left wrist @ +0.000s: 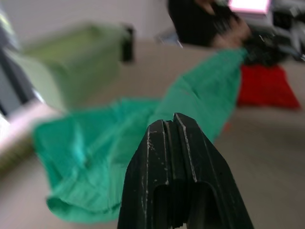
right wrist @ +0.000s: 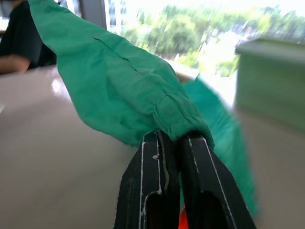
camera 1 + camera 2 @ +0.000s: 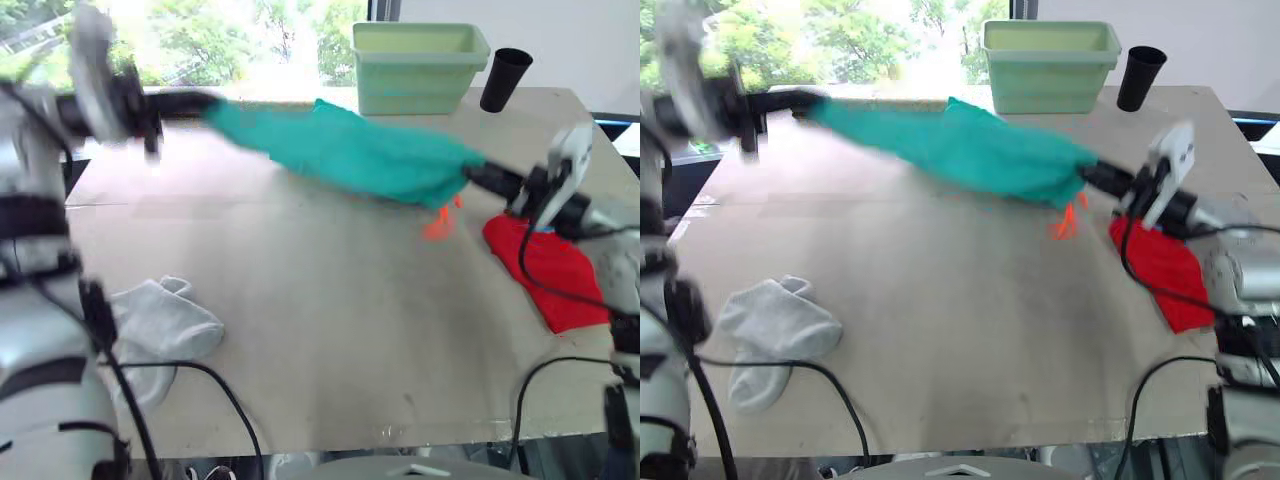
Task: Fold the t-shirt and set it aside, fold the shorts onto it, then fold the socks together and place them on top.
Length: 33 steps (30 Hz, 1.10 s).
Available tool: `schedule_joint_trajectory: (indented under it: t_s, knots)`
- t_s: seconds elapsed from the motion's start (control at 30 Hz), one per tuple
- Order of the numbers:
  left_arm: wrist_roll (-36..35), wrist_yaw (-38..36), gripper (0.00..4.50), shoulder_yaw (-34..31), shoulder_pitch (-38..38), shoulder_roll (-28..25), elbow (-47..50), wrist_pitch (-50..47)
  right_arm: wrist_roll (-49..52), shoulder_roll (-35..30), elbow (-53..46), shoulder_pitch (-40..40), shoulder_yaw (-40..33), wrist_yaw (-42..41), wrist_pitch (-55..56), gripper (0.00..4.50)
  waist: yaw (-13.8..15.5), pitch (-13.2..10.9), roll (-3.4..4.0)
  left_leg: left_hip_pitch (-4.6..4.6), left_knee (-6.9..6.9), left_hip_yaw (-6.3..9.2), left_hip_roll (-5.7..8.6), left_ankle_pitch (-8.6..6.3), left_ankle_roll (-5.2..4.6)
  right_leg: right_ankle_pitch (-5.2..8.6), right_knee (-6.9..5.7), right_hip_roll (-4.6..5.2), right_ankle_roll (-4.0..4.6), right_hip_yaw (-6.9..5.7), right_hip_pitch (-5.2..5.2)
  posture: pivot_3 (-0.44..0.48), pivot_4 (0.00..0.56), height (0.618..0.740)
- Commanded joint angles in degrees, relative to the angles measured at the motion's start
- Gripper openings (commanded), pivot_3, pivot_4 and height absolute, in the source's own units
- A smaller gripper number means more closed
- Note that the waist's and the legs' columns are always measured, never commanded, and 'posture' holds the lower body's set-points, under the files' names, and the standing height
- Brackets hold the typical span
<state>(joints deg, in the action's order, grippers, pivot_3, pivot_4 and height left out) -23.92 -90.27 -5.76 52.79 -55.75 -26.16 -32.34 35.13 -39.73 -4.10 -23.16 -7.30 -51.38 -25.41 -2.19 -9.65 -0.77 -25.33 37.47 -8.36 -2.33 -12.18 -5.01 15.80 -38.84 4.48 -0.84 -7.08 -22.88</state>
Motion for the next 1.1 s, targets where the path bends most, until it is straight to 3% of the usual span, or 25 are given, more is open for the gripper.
schedule_joint_trajectory:
  t_s: [0.03,0.2,0.33,0.43,0.5,0.7,0.87,1.0,1.1]
  knots:
    - [-8.4,-1.6,0.05,-4.5,-5.5,-5.8,17.8,-10.3,1.4,-2.7,-7.9,5.4,-0.5,-2.9,-2.2,0.00,0.1,0.0,-0.05,-0.12,0.03,0.02,-0.01,0.01,0.01,0.00,0.01,-0.01,0.00,-0.01,-0.09,0.000,0.150,0.737]
    - [-28.7,-2.2,0.05,-19.9,-28.4,-16.7,39.1,-27.7,12.0,-10.2,-24.2,31.1,-4.6,-13.6,-10.6,0.00,0.9,0.0,0.01,0.39,-0.41,0.14,0.02,-0.03,0.02,0.09,0.56,0.04,0.00,-0.03,0.53,0.000,0.150,0.737]
    - [-34.4,-1.3,0.05,-25.2,-30.5,-17.8,39.9,-32.0,19.1,-14.0,-31.9,41.3,-8.5,-18.7,-13.6,0.00,1.6,-0.1,0.30,0.72,-0.34,0.27,0.00,-0.15,0.25,0.23,0.61,0.05,-0.21,-0.13,0.82,0.000,0.150,0.737]
    - [-35.6,0.2,0.05,-24.6,-29.5,-17.3,38.9,-31.6,20.9,-13.5,-34.3,44.7,-10.2,-18.1,-13.6,0.00,2.2,0.1,0.17,1.14,-0.37,0.56,0.01,-0.30,0.09,0.34,0.73,0.06,0.07,-0.20,1.26,0.000,0.150,0.737]
    - [-32.7,4.9,0.05,-20.5,-26.1,-14.5,37.2,-27.9,18.4,-11.1,-33.1,43.7,-10.1,-14.4,-11.6,0.00,2.7,0.2,0.16,1.18,-0.41,0.66,0.04,-0.30,0.09,0.34,0.84,0.08,0.07,-0.19,1.29,0.000,0.150,0.737]
    - [-12.7,23.5,0.05,-5.0,-7.5,2.1,21.0,-8.8,12.6,-4.2,-28.3,43.1,-13.8,-4.1,-7.6,0.00,4.5,0.3,0.16,1.05,-0.45,0.76,0.37,-0.17,0.29,0.09,0.89,0.30,0.43,-0.23,1.20,0.000,0.150,0.737]
    - [-3.3,28.9,0.05,0.0,3.4,13.3,5.3,4.5,11.5,0.1,-25.3,43.9,-16.2,1.9,-7.6,0.00,4.4,0.4,0.04,0.61,-0.15,0.75,0.35,-0.09,-0.09,-0.06,0.90,0.11,0.17,-0.36,1.05,0.000,0.150,0.737]
    - [4.4,33.6,0.05,4.1,16.3,25.6,-16.6,20.1,9.4,2.2,-24.1,46.8,-17.5,5.0,-6.8,0.00,4.7,0.3,-0.05,0.60,-0.09,0.75,0.30,-0.10,-0.11,-0.05,0.88,-0.04,0.12,-0.45,1.08,0.000,0.150,0.737]
    - [7.8,34.4,0.05,4.8,21.1,29.9,-27.1,27.5,9.5,3.0,-24.4,46.3,-17.9,8.0,-7.7,0.00,4.1,0.3,-0.07,0.61,-0.07,0.75,0.29,-0.11,-0.12,-0.04,0.87,-0.04,0.09,-0.43,1.09,0.000,0.150,0.737]
